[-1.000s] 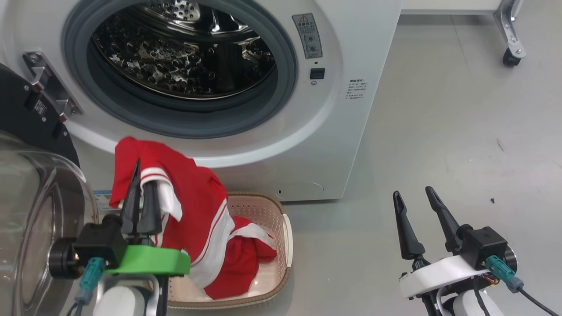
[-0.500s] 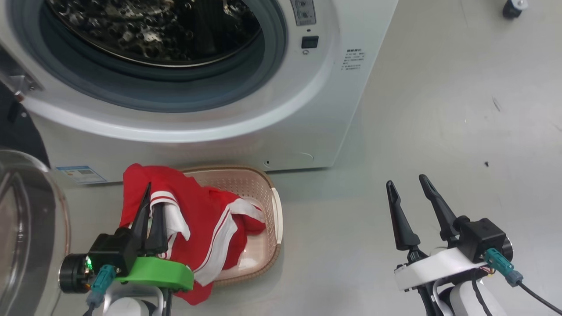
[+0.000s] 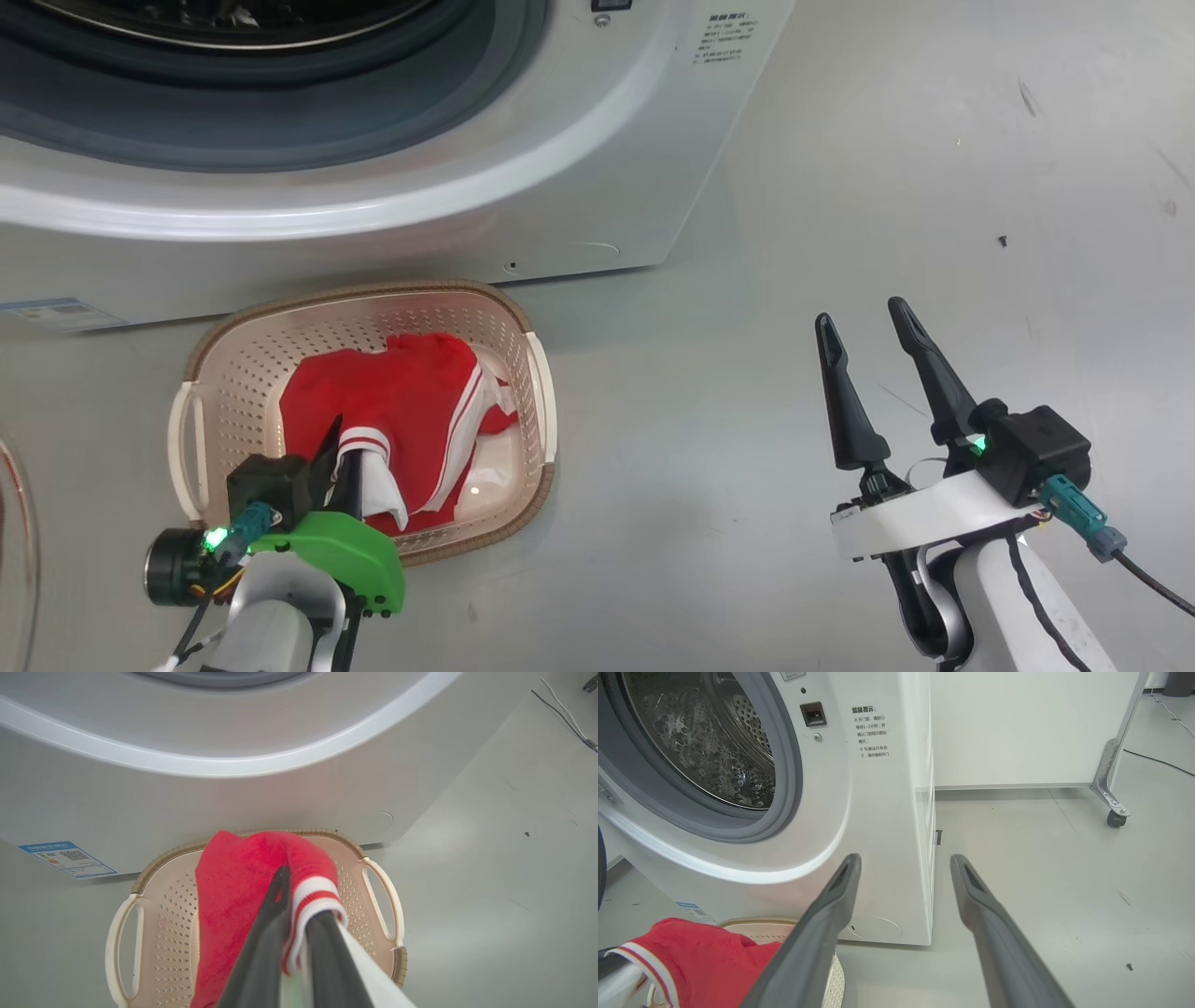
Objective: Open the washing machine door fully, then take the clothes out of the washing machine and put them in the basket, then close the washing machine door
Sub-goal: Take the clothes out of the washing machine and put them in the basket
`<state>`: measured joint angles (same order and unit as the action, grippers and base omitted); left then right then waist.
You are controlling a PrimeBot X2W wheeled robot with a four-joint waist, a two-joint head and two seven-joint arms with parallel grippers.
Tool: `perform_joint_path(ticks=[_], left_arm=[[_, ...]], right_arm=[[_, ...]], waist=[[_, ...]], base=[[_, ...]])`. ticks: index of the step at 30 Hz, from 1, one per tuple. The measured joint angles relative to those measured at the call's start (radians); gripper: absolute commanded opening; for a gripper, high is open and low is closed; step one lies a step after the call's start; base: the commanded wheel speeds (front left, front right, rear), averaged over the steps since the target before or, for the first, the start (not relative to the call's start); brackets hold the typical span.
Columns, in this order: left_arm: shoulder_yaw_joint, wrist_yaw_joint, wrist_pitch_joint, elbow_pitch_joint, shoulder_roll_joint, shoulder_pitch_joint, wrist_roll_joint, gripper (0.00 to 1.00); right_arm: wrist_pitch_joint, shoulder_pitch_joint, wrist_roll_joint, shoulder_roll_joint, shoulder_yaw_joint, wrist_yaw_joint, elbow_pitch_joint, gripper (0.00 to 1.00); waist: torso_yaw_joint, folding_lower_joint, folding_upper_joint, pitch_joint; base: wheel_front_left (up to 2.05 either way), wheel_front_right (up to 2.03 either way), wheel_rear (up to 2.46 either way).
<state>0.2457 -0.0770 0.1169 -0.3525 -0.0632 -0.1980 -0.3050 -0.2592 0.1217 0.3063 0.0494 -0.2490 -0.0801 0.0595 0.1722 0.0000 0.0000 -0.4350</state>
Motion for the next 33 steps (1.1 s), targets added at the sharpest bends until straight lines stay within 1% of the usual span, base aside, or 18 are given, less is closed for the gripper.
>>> perform_joint_path(ticks=[5, 14, 23, 24, 25, 26, 27, 33], left_arm=[[0.005, 0.022, -0.065, -0.119, -0.011, -0.063, -0.019, 0.0], [0.016, 0.061, -0.17, -0.296, -0.019, -0.176, -0.031, 0.0], [0.023, 0.083, -0.187, -0.387, -0.019, -0.247, -0.03, 0.0], [0.026, 0.083, -0.186, -0.397, -0.019, -0.254, -0.03, 0.07], [0.028, 0.083, -0.183, -0.407, -0.019, -0.259, -0.026, 0.37], [0.028, 0.083, -0.174, -0.415, -0.018, -0.261, -0.026, 0.93], [0.027, 0.083, -0.167, -0.422, -0.018, -0.263, -0.026, 1.0], [0.026, 0.084, -0.124, -0.458, -0.007, -0.265, -0.03, 1.0]], right_arm=[[0.0, 0.029, 0.002, -0.001, -0.015, -0.007, 0.0, 1.0], [0.0, 0.065, 0.02, -0.001, -0.016, -0.007, 0.001, 1.0], [0.0, 0.081, 0.044, -0.002, -0.019, -0.007, 0.006, 1.0], [0.0, 0.082, 0.045, -0.002, -0.018, -0.007, 0.009, 1.0], [0.0, 0.083, 0.045, -0.002, -0.018, -0.007, 0.012, 1.0], [0.0, 0.084, 0.045, -0.002, -0.019, -0.007, 0.014, 1.0], [0.0, 0.084, 0.047, -0.002, -0.019, -0.007, 0.015, 1.0], [0.0, 0.085, 0.047, -0.002, -0.013, -0.007, 0.031, 1.0]], waist=[[0.022, 0.0, 0.0, -0.054], [0.062, 0.0, 0.0, -0.126], [0.072, 0.0, 0.0, -0.139], [0.071, 0.0, 0.0, -0.137], [0.07, 0.0, 0.0, -0.135], [0.069, 0.0, 0.0, -0.131], [0.067, 0.0, 0.0, -0.127], [0.055, 0.0, 0.0, -0.099]], base=[[0.0, 0.0, 0.0], [0.0, 0.0, 0.0], [0.0, 0.0, 0.0], [0.0, 0.0, 0.0], [0.0, 0.0, 0.0], [0.0, 0.0, 0.0], [0.0, 0.0, 0.0], [0.0, 0.0, 0.0]])
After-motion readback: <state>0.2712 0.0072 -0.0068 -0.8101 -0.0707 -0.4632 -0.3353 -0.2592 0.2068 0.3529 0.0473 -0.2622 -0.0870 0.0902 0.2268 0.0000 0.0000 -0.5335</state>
